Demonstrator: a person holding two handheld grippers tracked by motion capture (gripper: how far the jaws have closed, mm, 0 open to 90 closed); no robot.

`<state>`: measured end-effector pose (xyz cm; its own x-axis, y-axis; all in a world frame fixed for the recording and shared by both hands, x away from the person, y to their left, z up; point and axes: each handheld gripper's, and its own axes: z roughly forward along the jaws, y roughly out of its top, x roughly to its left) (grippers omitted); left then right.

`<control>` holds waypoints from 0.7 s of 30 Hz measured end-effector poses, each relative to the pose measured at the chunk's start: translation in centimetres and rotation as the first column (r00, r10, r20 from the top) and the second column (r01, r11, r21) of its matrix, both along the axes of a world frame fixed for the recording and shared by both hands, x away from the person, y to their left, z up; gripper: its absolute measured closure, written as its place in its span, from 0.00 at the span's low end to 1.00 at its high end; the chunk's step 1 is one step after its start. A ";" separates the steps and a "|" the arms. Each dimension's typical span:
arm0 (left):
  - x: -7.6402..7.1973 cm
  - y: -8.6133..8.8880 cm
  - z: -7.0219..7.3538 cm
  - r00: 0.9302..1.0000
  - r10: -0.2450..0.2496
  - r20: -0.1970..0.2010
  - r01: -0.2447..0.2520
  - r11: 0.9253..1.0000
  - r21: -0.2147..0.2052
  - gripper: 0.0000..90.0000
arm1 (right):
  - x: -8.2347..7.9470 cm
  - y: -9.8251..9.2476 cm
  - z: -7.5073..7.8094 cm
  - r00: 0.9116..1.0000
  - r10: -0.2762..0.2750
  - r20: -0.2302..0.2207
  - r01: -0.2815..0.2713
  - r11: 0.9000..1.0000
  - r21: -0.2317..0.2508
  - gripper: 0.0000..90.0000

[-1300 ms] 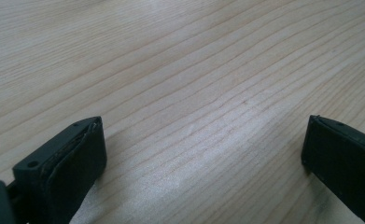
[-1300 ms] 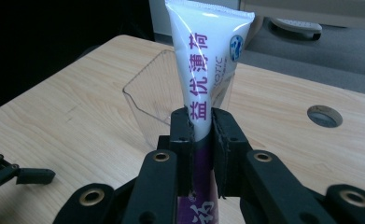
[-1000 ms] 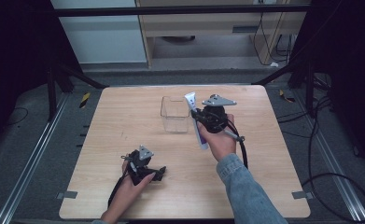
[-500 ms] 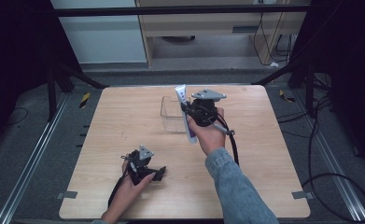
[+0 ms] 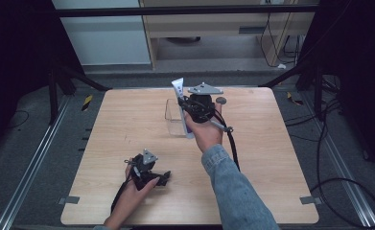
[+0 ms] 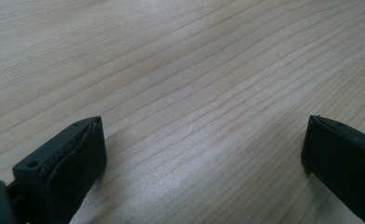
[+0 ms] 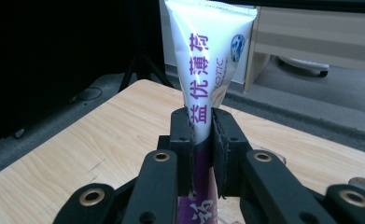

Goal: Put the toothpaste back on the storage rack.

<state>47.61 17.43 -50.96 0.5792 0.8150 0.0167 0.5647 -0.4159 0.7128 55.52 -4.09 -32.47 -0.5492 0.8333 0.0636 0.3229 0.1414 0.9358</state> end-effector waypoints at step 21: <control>0.0 -0.1 0.0 1.000 0.005 -0.001 -0.005 1.000 0.006 0.00 | 2.5 1.3 1.8 0.998 -0.037 0.047 0.036 0.999 0.028 0.88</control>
